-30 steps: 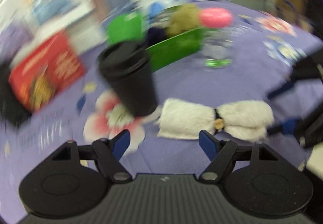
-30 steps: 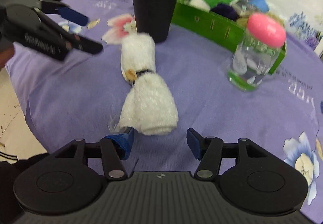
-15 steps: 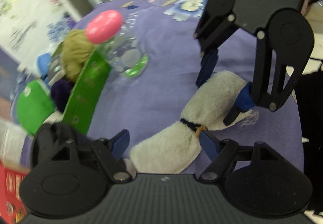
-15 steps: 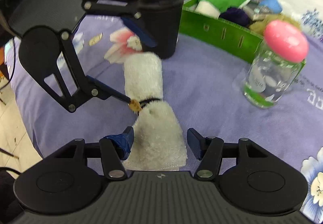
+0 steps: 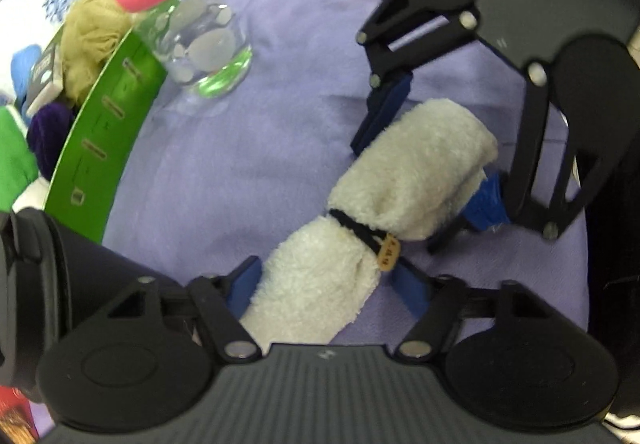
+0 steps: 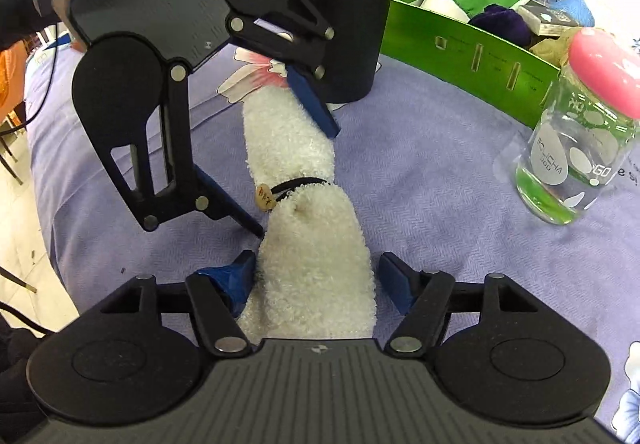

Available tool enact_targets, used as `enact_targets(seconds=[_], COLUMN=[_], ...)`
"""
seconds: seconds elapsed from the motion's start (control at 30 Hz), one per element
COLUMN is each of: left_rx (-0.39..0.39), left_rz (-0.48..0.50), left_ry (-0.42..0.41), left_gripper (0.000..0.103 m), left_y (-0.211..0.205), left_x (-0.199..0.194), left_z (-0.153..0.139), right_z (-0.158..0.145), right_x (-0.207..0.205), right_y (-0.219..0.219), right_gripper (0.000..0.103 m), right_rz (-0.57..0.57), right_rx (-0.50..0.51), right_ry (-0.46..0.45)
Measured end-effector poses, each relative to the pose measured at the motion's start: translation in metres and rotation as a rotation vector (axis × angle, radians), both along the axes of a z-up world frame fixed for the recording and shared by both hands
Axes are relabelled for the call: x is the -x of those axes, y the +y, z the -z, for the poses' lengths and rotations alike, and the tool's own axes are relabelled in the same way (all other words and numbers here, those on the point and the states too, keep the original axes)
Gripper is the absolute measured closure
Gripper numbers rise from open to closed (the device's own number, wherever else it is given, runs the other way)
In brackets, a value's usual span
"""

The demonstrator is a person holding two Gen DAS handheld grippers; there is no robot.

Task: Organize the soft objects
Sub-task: 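Grasp the towel roll's other end with the left tool while the right tool holds it, then lower the white towel roll into the green box and open both tools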

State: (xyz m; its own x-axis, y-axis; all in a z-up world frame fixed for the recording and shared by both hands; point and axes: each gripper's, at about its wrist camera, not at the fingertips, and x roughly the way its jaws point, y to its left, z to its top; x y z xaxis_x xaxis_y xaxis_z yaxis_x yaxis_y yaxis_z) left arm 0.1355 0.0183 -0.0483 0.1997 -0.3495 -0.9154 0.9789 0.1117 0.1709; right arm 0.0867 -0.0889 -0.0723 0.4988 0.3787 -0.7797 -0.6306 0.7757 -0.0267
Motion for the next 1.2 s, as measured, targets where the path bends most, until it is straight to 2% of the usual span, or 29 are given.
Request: enact_targets(seconds=[0.03,0.1,0.13,0.17,0.2,0.27,0.4,0.57,0.63,0.73,0.8,0.83,0.87,0.9,0.97,1.03,1.2], left_rx=[0.001,0.004,0.011,0.023,0.042,0.074,0.132,0.209,0.222,0.201,0.164,0.138,0.120,0.102,0.052,0.022,0.020], left_rz=[-0.011,-0.032,-0.053,-0.085,-0.122,-0.185,-0.246,-0.285,-0.309,-0.352,-0.371,-0.374,-0.378,-0.379,-0.418,-0.455,-0.520], left_ry=[0.010,0.000,-0.005,0.005,0.027,0.061,0.012,-0.197,-0.284,-0.359,-0.341,-0.331,-0.329,-0.312,-0.269,-0.258,-0.217], left_gripper=[0.050,0.056,0.060,0.062,0.063,0.066,0.067,0.067,0.067,0.064,0.056,0.037,0.026,0.021,0.021,0.021,0.018], left_y=[-0.001,-0.001,0.000,0.002,0.005,0.008,0.015,0.015,0.009,-0.003,-0.009,-0.012,-0.015,-0.016,-0.017,-0.018,-0.002], left_x=[0.000,0.006,0.010,0.013,0.015,0.020,0.039,0.028,0.007,-0.043,-0.080,-0.097,-0.112,-0.126,-0.153,-0.174,-0.194], left_z=[-0.001,-0.002,-0.002,-0.004,-0.007,-0.016,-0.049,-0.129,-0.159,-0.184,-0.184,-0.178,-0.171,-0.163,-0.145,-0.127,-0.115], right_z=[-0.001,-0.003,-0.004,-0.007,-0.009,-0.017,-0.046,-0.118,-0.150,-0.182,-0.191,-0.191,-0.188,-0.183,-0.169,-0.157,-0.149], right_x=[0.001,0.006,0.009,0.011,0.014,0.025,0.039,0.019,-0.006,-0.063,-0.107,-0.126,-0.142,-0.162,-0.195,-0.215,-0.228], right_y=[0.002,0.001,0.001,0.000,0.000,-0.003,-0.006,-0.007,-0.006,-0.005,-0.005,-0.005,-0.006,-0.007,-0.009,-0.013,-0.029], right_gripper=[0.051,0.062,0.078,0.085,0.087,0.089,0.089,0.088,0.088,0.087,0.086,0.083,0.081,0.081,0.080,0.080,0.078], right_rz=[-0.008,-0.028,-0.042,-0.051,-0.056,-0.076,-0.116,-0.156,-0.164,-0.171,-0.182,-0.179,-0.176,-0.179,-0.127,-0.086,-0.019], right_rx=[0.011,0.010,0.014,0.021,0.027,0.039,0.052,0.115,0.155,0.206,0.219,0.207,0.184,0.161,0.103,0.078,0.059], right_ry=[-0.009,-0.019,-0.020,-0.023,-0.028,-0.056,-0.147,-0.341,-0.421,-0.456,-0.383,-0.355,-0.320,-0.255,-0.125,-0.065,-0.094])
